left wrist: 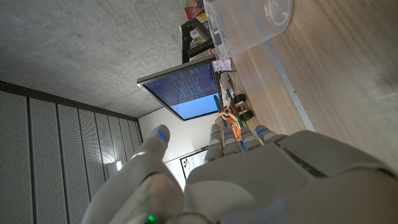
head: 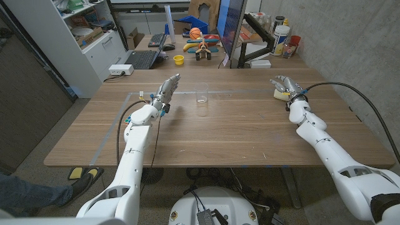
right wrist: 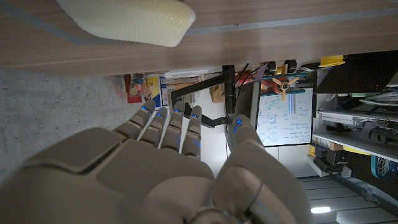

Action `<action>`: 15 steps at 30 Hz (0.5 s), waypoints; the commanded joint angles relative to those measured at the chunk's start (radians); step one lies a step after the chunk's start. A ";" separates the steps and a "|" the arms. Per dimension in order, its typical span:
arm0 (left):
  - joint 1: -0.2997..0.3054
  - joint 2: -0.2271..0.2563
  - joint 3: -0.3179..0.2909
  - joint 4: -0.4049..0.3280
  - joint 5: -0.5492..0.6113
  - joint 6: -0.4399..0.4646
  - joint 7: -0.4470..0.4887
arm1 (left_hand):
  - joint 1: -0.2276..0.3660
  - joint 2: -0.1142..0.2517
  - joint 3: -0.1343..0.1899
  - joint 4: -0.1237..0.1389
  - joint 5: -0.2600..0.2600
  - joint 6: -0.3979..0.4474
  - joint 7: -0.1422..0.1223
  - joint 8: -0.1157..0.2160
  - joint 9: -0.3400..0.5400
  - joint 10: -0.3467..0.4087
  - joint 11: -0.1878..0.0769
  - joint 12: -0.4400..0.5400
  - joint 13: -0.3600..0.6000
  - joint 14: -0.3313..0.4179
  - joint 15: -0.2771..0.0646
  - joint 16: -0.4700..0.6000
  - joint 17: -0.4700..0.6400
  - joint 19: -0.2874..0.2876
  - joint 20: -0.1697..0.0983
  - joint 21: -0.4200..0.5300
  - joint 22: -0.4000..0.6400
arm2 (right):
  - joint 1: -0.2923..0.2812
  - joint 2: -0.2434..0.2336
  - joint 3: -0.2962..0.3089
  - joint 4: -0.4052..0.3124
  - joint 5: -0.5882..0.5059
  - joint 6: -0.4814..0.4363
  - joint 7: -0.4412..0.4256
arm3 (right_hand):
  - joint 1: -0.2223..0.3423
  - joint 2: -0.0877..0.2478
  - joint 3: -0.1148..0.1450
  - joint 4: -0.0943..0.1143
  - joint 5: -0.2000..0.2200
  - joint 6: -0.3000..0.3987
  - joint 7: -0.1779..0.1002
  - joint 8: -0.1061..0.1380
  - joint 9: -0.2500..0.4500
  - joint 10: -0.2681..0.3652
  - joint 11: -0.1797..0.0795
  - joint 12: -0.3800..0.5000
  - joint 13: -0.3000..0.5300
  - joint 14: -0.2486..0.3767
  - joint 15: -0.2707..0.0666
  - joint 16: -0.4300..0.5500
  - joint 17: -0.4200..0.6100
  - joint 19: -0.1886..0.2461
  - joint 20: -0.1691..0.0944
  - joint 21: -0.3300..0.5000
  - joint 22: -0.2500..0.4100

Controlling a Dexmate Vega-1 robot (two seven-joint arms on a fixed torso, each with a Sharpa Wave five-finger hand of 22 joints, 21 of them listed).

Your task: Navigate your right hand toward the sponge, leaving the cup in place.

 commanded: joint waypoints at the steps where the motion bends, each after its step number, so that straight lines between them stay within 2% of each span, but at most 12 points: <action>1: -0.004 -0.003 0.001 0.011 0.002 -0.003 0.003 | 0.006 0.006 -0.002 -0.002 -0.004 0.006 0.003 0.000 0.005 0.005 0.002 0.004 0.003 -0.010 0.001 0.004 0.002 -0.039 -0.008 -0.005 0.005 | 0.010 -0.005 -0.012 0.012 -0.005 -0.020 0.018 | -0.008 0.001 0.005 0.004 0.006 -0.004 -0.001 -0.002 0.004 -0.002 0.000 -0.003 0.005 -0.002 -0.004 0.001 0.003 -0.003 -0.019 -0.002 0.004; 15: -0.016 -0.004 0.005 0.030 0.005 -0.005 0.004 | 0.006 0.008 -0.004 -0.002 -0.004 0.007 0.005 0.000 0.005 0.005 -0.001 0.004 0.003 -0.011 0.000 0.004 0.002 -0.041 -0.011 -0.007 0.005 | 0.015 -0.012 -0.017 0.025 -0.001 -0.026 0.025 | -0.009 0.001 0.005 0.004 0.006 -0.006 -0.002 -0.002 0.004 -0.006 0.000 -0.003 0.005 -0.010 -0.002 0.000 0.003 -0.012 -0.014 -0.011 0.004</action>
